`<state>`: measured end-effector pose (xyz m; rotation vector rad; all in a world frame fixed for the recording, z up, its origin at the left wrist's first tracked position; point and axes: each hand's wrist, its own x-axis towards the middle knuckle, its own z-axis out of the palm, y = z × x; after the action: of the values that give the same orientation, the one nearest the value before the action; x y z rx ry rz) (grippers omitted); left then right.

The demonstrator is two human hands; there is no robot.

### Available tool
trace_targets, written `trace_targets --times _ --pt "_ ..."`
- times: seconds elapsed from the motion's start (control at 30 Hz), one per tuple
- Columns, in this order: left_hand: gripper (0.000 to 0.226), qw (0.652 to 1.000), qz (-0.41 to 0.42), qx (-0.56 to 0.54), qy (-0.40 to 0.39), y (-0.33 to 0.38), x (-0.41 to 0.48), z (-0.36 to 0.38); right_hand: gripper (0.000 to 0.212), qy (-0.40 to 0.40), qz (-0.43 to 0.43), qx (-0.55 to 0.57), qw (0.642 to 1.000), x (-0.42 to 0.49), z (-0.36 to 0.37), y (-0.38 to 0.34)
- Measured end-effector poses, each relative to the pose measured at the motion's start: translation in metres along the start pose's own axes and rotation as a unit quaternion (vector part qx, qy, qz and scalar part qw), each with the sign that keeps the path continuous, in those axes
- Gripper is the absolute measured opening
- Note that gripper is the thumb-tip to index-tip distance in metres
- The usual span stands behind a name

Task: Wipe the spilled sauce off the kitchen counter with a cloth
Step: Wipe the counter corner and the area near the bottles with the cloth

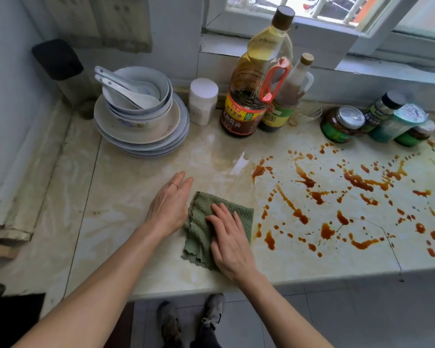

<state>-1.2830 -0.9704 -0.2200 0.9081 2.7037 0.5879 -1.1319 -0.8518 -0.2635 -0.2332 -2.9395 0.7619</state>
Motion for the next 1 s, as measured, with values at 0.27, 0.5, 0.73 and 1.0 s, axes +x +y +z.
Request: trace_targets --times 0.27,0.5,0.73,1.0 --pt "0.064 1.0 -0.028 0.001 -0.013 0.004 -0.007 0.003 0.056 0.008 0.074 -0.084 0.994 0.029 0.011 -0.002" --pt "0.062 0.999 -0.025 -0.001 -0.023 0.008 -0.008 0.008 0.056 -0.011 0.028 -0.088 0.996 -0.004 0.013 -0.006" --pt "0.058 1.0 -0.012 -0.001 -0.018 0.008 -0.014 0.01 0.058 -0.029 0.01 -0.095 0.995 0.004 0.003 0.007" --pt "0.064 1.0 -0.014 -0.005 -0.012 0.016 -0.015 0.008 0.062 -0.075 -0.089 -0.08 0.99 0.002 -0.042 0.01"
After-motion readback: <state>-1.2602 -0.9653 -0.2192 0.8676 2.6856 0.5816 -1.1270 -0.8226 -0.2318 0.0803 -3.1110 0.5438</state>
